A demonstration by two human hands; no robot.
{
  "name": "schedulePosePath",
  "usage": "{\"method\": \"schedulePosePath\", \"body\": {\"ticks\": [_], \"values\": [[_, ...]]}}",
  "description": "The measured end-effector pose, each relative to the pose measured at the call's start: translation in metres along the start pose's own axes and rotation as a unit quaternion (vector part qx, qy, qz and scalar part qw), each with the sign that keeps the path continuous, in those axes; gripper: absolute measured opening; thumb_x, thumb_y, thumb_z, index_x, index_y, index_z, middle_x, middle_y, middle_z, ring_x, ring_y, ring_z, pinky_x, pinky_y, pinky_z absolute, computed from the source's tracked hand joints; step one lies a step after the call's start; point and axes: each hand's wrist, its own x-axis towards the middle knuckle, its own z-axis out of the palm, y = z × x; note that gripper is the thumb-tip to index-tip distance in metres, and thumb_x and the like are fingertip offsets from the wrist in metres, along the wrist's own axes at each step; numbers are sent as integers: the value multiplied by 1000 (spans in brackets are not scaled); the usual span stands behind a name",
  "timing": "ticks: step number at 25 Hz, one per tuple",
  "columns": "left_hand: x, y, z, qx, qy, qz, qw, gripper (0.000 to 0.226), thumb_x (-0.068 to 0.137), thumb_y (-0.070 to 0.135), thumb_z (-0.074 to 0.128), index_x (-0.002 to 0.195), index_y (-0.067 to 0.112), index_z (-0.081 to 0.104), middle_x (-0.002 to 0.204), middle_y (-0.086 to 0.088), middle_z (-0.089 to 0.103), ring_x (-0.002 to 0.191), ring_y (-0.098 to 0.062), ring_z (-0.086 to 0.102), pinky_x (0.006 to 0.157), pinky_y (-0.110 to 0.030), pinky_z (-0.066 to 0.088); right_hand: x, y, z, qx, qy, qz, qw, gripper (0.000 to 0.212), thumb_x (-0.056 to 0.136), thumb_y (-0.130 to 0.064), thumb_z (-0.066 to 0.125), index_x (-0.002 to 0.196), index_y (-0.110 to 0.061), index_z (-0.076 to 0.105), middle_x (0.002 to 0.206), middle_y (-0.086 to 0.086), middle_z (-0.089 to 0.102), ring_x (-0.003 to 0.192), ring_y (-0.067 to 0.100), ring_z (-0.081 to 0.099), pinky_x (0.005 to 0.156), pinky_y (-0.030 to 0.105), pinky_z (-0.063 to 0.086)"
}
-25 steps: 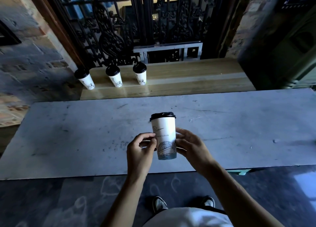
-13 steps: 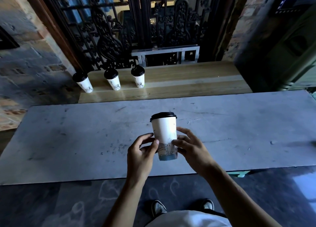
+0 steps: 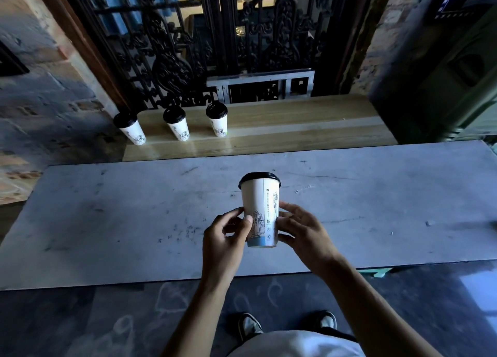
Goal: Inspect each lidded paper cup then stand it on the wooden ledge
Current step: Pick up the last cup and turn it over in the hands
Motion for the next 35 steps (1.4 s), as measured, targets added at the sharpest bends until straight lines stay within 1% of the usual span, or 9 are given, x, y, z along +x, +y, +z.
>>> {"method": "schedulePosePath", "body": {"ticks": [2,5,11,16,19,22,27,31,35], "values": [[-2,1,0,8,-9,4,1000,26,85,33,77,110,28,73,97,7,76,91,-12,73,72,-21,59,0,-1,-1,-1,-14,-1,1000,43,85,-10,61,128,-7,62,111,11,77,95,19,73,80,32,59],[-4,1,-1,15,-12,12,1000,25,85,33,77,108,32,69,93,7,74,89,-13,72,71,-24,60,-2,0,-2,-1,-19,-3,1000,43,85,-10,62,128,-7,62,112,10,77,96,19,73,81,31,59],[-8,-1,-5,43,-14,52,998,27,92,21,70,112,39,70,110,-2,74,87,-16,75,67,-24,62,-3,1,-1,23,-1,-2,1000,48,81,-11,67,129,-8,61,101,15,75,90,21,73,83,35,58],[-10,2,-4,32,-15,33,999,32,91,16,67,109,43,70,108,10,74,89,-17,76,75,-45,65,-6,4,-6,-8,0,-16,1000,44,96,14,48,136,-3,56,101,5,79,90,19,74,79,32,60],[-12,3,-4,19,-25,17,999,28,90,22,65,105,45,69,98,15,75,86,-14,76,76,-46,65,-9,3,-3,12,7,-13,1000,42,96,10,51,133,-10,59,106,11,77,93,22,73,84,33,58],[-16,7,-2,-3,-51,13,999,19,88,29,70,103,41,67,95,22,75,84,-7,76,76,-39,64,-10,4,-4,66,13,-4,998,43,92,9,57,131,-7,58,112,23,70,98,31,68,89,38,53],[-13,7,2,-18,-63,6,998,17,85,32,74,100,25,69,96,12,79,87,-4,74,74,-24,57,-8,4,-7,73,-3,-20,997,49,86,8,62,133,1,54,112,15,76,97,23,75,84,30,60],[-11,5,5,7,-71,11,997,15,86,39,67,99,33,71,95,14,78,78,-2,69,66,-17,50,-8,1,-8,57,-31,-38,997,48,86,1,59,134,8,57,128,26,69,115,32,69,100,38,55],[-5,3,10,6,-74,5,997,21,86,33,67,107,34,74,95,-1,76,71,-9,66,62,-26,55,-6,4,-18,46,-17,-33,998,54,87,1,58,140,6,53,133,29,65,122,35,63,112,47,41]]}}
